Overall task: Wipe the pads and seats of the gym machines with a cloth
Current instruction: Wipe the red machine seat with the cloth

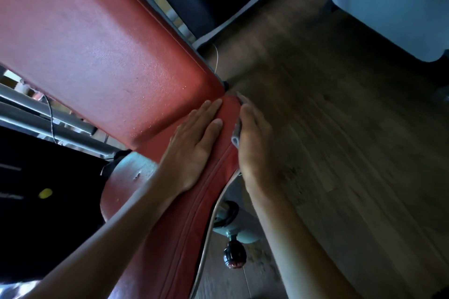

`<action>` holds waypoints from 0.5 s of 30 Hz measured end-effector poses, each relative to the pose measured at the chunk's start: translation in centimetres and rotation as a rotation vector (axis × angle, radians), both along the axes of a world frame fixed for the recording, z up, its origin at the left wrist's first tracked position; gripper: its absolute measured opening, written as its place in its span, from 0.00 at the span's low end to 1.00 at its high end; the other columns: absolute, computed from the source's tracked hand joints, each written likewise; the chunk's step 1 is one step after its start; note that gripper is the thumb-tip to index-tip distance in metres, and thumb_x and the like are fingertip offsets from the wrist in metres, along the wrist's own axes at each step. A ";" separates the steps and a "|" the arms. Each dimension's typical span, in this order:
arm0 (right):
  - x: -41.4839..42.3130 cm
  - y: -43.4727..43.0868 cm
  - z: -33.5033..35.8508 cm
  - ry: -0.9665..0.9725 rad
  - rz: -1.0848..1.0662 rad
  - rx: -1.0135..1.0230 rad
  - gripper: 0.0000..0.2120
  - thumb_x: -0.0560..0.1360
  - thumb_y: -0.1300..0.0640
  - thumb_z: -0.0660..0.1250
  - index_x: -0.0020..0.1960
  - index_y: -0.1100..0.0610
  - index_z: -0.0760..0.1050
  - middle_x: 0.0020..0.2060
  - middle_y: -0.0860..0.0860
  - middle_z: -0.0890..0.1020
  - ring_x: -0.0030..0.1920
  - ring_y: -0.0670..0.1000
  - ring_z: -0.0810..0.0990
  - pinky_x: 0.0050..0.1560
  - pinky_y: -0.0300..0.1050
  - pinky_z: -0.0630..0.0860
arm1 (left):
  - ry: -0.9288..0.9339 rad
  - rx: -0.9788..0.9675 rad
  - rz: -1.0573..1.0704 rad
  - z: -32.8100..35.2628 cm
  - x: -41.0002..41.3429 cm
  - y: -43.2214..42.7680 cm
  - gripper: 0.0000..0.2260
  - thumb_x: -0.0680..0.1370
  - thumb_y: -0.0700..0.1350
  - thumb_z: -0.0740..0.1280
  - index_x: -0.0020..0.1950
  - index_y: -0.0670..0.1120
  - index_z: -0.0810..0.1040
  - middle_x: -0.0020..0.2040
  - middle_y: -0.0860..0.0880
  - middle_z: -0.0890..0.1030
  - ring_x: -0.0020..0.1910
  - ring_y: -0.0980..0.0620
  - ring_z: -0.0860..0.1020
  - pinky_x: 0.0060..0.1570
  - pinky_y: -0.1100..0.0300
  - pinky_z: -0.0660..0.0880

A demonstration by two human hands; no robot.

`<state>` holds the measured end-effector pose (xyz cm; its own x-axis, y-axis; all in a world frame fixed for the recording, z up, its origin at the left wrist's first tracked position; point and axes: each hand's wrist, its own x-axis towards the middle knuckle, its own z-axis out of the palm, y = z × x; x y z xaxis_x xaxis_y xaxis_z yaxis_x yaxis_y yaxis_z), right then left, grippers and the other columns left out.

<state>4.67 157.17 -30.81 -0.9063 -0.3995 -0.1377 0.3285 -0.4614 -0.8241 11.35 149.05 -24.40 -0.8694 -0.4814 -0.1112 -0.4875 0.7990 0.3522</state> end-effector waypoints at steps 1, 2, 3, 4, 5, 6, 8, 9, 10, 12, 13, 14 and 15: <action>-0.3 -0.2 -0.1 -0.023 0.014 0.015 0.23 0.77 0.47 0.55 0.69 0.53 0.74 0.59 0.47 0.81 0.61 0.45 0.78 0.66 0.50 0.73 | -0.001 0.000 0.006 0.0 0.0 0.0 0.27 0.76 0.69 0.47 0.75 0.70 0.56 0.79 0.63 0.56 0.79 0.62 0.51 0.79 0.53 0.48; -0.3 -0.2 -0.5 -0.031 0.027 0.029 0.25 0.77 0.46 0.55 0.69 0.52 0.73 0.59 0.48 0.81 0.61 0.46 0.79 0.66 0.53 0.74 | 0.002 0.000 0.009 0.0 0.0 0.0 0.26 0.77 0.68 0.48 0.76 0.69 0.57 0.80 0.62 0.56 0.79 0.61 0.51 0.79 0.52 0.48; 0.1 0.2 -0.6 -0.025 0.028 0.034 0.25 0.77 0.45 0.54 0.70 0.52 0.72 0.61 0.48 0.80 0.62 0.46 0.78 0.67 0.52 0.73 | 0.008 -0.002 0.009 -0.1 0.0 0.0 0.26 0.78 0.66 0.48 0.77 0.67 0.57 0.80 0.62 0.56 0.79 0.60 0.52 0.79 0.51 0.48; 1.0 0.4 -0.6 -0.009 0.023 0.036 0.25 0.77 0.44 0.54 0.71 0.52 0.71 0.62 0.48 0.79 0.63 0.46 0.77 0.68 0.51 0.71 | 0.009 -0.004 0.006 -0.1 0.0 0.0 0.26 0.78 0.65 0.48 0.77 0.66 0.57 0.80 0.61 0.56 0.79 0.59 0.52 0.79 0.50 0.49; 2.1 0.8 -0.7 0.003 0.001 0.040 0.25 0.78 0.44 0.54 0.72 0.50 0.70 0.64 0.47 0.77 0.64 0.45 0.75 0.70 0.49 0.69 | 0.005 -0.008 -0.001 -0.1 0.1 -0.1 0.27 0.78 0.65 0.48 0.78 0.66 0.57 0.80 0.60 0.56 0.79 0.59 0.52 0.79 0.49 0.49; 3.3 1.1 -0.6 0.038 -0.017 0.055 0.25 0.79 0.44 0.54 0.74 0.49 0.68 0.66 0.45 0.75 0.65 0.45 0.73 0.70 0.49 0.67 | 0.001 -0.014 -0.014 -0.2 0.0 -0.2 0.27 0.78 0.65 0.47 0.78 0.65 0.57 0.80 0.60 0.56 0.80 0.58 0.51 0.79 0.48 0.49; 4.5 1.1 -0.2 0.100 -0.063 0.069 0.24 0.80 0.45 0.54 0.75 0.49 0.65 0.71 0.46 0.71 0.70 0.45 0.70 0.72 0.51 0.66 | -0.010 -0.028 -0.039 -0.5 0.0 -0.7 0.29 0.77 0.66 0.46 0.78 0.64 0.56 0.81 0.58 0.56 0.80 0.56 0.52 0.79 0.47 0.50; 3.9 0.6 -0.3 0.077 -0.086 0.068 0.24 0.81 0.47 0.54 0.75 0.52 0.66 0.71 0.48 0.72 0.70 0.45 0.71 0.70 0.49 0.70 | -0.008 -0.038 -0.051 -0.7 -0.1 -0.9 0.30 0.77 0.67 0.45 0.78 0.64 0.56 0.81 0.57 0.56 0.80 0.55 0.52 0.79 0.46 0.50; 2.9 0.3 -0.3 0.031 -0.088 0.066 0.22 0.82 0.50 0.54 0.73 0.55 0.68 0.68 0.50 0.75 0.66 0.45 0.74 0.64 0.44 0.74 | -0.001 -0.042 -0.060 -0.8 -0.2 -1.0 0.31 0.76 0.68 0.45 0.79 0.63 0.56 0.81 0.56 0.56 0.80 0.54 0.52 0.79 0.46 0.50; 0.7 -0.1 -0.2 -0.029 -0.044 0.080 0.18 0.83 0.56 0.53 0.68 0.57 0.73 0.56 0.49 0.81 0.53 0.41 0.80 0.50 0.36 0.75 | 0.005 -0.041 -0.066 -1.0 -0.3 -1.1 0.30 0.77 0.67 0.45 0.79 0.63 0.56 0.81 0.55 0.56 0.80 0.53 0.52 0.78 0.45 0.51; 0.4 0.2 0.3 -0.003 -0.023 0.088 0.17 0.83 0.57 0.53 0.67 0.57 0.74 0.54 0.47 0.81 0.49 0.39 0.80 0.50 0.35 0.73 | -0.004 -0.047 -0.070 -1.1 -0.3 -1.1 0.28 0.79 0.66 0.46 0.79 0.63 0.56 0.81 0.55 0.56 0.80 0.52 0.52 0.78 0.45 0.50; 0.9 0.6 0.7 0.031 -0.032 0.130 0.17 0.84 0.58 0.53 0.69 0.58 0.73 0.56 0.47 0.81 0.49 0.39 0.79 0.51 0.33 0.72 | -0.016 -0.057 -0.073 -1.1 -0.4 -1.0 0.26 0.81 0.64 0.48 0.79 0.62 0.56 0.81 0.54 0.56 0.80 0.51 0.52 0.78 0.45 0.50; 1.9 1.0 1.2 0.091 -0.053 0.196 0.18 0.84 0.59 0.53 0.71 0.59 0.70 0.62 0.48 0.78 0.53 0.38 0.78 0.54 0.29 0.70 | -0.016 -0.069 -0.071 -1.0 -0.5 -1.0 0.24 0.83 0.62 0.49 0.79 0.60 0.56 0.81 0.53 0.56 0.80 0.49 0.53 0.78 0.45 0.50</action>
<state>6.58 158.20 -29.56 -0.9377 -0.3244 -0.1245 0.2280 -0.3038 -0.9251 10.89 148.06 -25.44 -0.8999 -0.4259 -0.0940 -0.4341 0.8538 0.2874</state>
